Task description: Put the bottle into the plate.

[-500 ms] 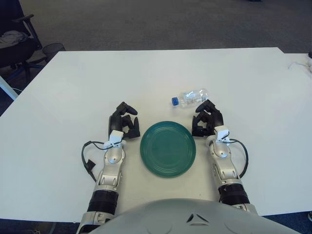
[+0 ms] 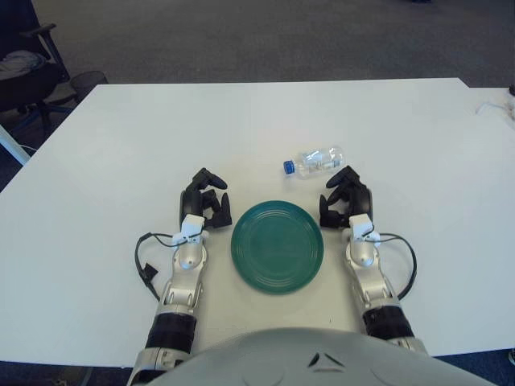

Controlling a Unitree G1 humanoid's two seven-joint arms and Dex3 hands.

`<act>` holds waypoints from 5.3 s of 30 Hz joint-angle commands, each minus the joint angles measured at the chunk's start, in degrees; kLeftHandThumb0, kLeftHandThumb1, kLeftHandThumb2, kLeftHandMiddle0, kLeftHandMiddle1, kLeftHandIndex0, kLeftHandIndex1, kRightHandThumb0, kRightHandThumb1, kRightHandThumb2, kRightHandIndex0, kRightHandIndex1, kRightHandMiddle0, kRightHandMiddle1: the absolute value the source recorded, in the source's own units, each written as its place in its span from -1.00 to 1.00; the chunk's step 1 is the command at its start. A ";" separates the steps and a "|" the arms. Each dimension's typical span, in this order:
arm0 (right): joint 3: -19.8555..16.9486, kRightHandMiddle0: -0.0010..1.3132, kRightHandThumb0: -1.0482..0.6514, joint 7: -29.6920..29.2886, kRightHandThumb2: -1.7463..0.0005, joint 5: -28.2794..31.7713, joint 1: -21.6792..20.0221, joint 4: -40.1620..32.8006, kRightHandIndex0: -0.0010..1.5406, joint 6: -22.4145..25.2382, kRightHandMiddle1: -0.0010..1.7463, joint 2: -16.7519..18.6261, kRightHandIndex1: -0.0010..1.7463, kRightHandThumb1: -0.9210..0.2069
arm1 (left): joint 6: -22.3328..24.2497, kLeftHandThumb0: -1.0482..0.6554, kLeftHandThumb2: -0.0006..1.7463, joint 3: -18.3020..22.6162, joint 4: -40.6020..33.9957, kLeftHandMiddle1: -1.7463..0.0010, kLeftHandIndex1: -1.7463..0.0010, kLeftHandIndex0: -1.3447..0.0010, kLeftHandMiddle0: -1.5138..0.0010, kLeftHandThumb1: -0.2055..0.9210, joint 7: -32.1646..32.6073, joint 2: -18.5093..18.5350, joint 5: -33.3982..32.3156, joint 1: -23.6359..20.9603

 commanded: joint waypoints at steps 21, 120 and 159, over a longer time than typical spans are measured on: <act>-1.16 -0.17 0.23 -8.03 -0.77 -9.50 -16.37 -12.57 0.05 0.86 1.00 -4.14 0.90 0.46 | 1.44 -0.38 0.70 0.48 3.41 -1.00 -1.00 -0.07 -0.63 -0.32 -1.18 0.06 -0.95 0.49; 31.97 -1.00 -1.00 26.53 0.83 -36.09 -49.76 28.90 -1.00 -9.93 -1.00 -28.52 -1.00 -1.00 | -0.94 -0.41 0.76 0.07 8.10 -1.00 -1.00 -0.13 -0.69 -0.39 0.33 0.06 -0.41 -2.62; 40.51 -1.00 -1.00 29.23 0.87 -38.90 -50.96 37.24 -1.00 -7.19 -1.00 -24.38 -1.00 -1.00 | -2.01 -0.39 0.73 0.42 9.42 -1.00 -1.00 -0.09 -0.68 -0.35 0.56 -0.13 -0.24 -2.64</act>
